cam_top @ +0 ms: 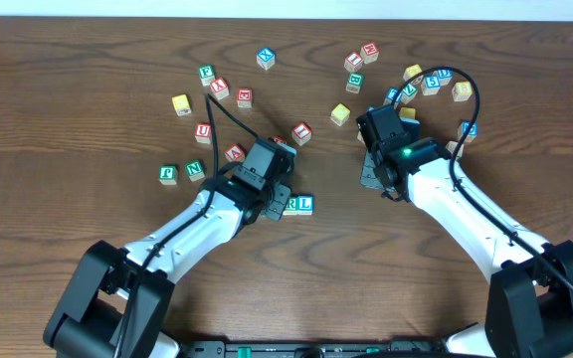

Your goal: Spell out CORL

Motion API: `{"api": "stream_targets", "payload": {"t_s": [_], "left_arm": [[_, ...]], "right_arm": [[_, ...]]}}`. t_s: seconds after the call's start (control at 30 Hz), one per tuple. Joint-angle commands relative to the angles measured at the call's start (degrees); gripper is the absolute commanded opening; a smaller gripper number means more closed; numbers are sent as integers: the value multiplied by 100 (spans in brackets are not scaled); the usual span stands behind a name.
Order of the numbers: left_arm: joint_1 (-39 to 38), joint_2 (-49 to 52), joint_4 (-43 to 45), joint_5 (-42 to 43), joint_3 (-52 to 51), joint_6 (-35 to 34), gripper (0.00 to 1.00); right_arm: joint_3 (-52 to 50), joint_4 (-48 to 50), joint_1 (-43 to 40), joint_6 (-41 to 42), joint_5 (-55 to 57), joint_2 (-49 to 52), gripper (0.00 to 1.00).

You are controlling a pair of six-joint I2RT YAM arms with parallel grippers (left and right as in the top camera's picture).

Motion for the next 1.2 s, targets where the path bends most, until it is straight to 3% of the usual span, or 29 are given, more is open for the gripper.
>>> {"api": "stream_targets", "payload": {"t_s": [0.0, 1.17], "left_arm": [[2, 81, -13, -284, 160, 107, 7], [-4, 343, -188, -295, 334, 208, 7]], "right_arm": [[90, 11, -22, 39, -9, -61, 1], [90, 44, 90, 81, -4, -61, 1]]}}
